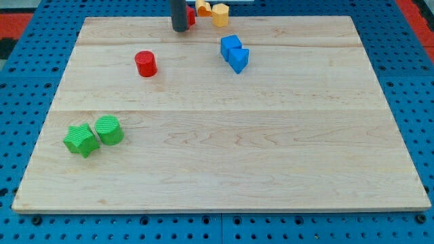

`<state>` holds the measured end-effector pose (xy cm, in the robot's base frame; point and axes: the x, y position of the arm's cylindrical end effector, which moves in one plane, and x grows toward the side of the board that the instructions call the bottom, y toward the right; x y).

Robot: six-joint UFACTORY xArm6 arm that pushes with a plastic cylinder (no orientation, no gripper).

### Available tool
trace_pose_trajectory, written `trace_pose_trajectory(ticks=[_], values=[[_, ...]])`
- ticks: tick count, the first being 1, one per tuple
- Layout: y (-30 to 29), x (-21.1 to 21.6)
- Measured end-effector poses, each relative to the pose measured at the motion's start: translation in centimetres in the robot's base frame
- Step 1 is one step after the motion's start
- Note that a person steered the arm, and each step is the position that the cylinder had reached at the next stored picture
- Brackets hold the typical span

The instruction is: Move red circle towards red star

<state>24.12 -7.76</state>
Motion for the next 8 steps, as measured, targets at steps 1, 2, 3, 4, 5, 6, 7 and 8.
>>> trace_pose_trajectory(ticks=[1, 2, 3, 4, 5, 6, 7, 8], values=[[1.4, 5.6], [-0.3, 10.0], [-4.0, 12.2], [-6.5, 9.1], [-7.2, 7.1], [-10.3, 8.6], [-11.8, 5.7], [-10.1, 3.0]])
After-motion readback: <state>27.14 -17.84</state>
